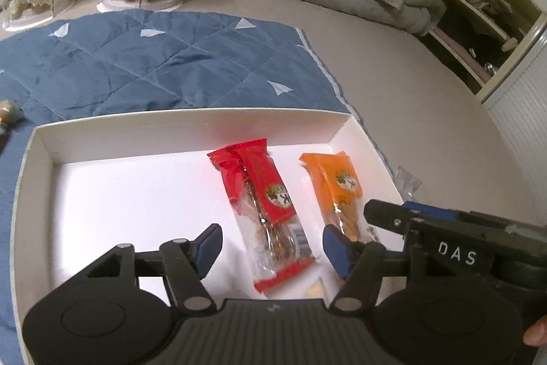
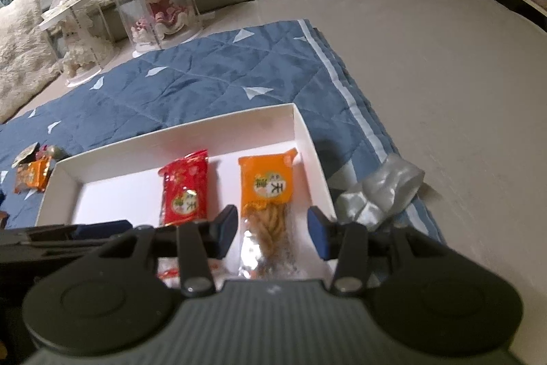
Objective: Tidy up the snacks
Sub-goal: 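Lower both packets into the tray and open both tools, then move both tools back over the remaining snacks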
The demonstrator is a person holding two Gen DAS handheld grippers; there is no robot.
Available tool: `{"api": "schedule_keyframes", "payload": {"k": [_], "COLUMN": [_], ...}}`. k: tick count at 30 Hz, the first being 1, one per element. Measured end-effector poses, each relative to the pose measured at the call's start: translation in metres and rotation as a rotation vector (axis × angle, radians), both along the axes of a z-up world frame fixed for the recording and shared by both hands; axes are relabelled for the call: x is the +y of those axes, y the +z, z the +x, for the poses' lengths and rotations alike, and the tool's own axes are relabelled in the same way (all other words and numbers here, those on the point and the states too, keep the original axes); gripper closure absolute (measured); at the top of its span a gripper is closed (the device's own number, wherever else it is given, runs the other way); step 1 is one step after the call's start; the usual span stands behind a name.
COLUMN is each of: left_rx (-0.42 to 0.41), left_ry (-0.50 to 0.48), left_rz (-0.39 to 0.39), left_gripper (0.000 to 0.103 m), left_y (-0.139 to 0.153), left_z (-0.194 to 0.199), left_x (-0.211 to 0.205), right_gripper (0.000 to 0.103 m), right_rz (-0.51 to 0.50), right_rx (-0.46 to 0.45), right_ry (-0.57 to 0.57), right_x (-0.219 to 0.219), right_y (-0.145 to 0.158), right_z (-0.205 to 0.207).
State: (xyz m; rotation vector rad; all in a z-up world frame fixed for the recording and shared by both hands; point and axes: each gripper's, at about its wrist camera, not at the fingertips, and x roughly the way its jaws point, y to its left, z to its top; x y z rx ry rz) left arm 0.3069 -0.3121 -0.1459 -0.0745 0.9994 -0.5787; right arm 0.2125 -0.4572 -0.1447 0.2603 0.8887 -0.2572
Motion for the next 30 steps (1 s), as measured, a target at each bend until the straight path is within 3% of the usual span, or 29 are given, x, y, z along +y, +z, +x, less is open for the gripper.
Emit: {"api": "schedule_keyframes", "payload": {"k": [4,7,12,16,22,30], "left_rx": [-0.013,-0.024,-0.043,-0.066,-0.083,-0.107], "left_ry": [0.003,0.01,0.019,0.041,0.054,0.121], "left_rz": [0.017,0.023,0.047,0.055,0.092,0.119], "left_gripper": [0.033,0.02,0.011,0.0,0.0,0.0], "left_y": [0.015,0.026,0.041,0.052,0.061,0.07], "left_z": [-0.011,-0.02,-0.036,-0.046,-0.053,-0.054], "left_x": [0.008,0.015,0.029,0.04,0.06,0.107], "right_gripper": [0.049,0.044,0.037,0.021,0.0,0.0], "right_rz": [-0.009,-0.014,-0.022,-0.028,-0.074,-0.072], "right_rx": [-0.012,-0.021,-0.04,-0.062,-0.087,-0.091], "right_ry": [0.01,0.012,0.013,0.007,-0.016,-0.008], "right_x": [0.006,0.01,0.019,0.026,0.038,0.057], "right_y": [0.014,0.025,0.041,0.052,0.061,0.062], "right_z": [-0.013,-0.024,-0.043,-0.057,-0.072,-0.071]}}
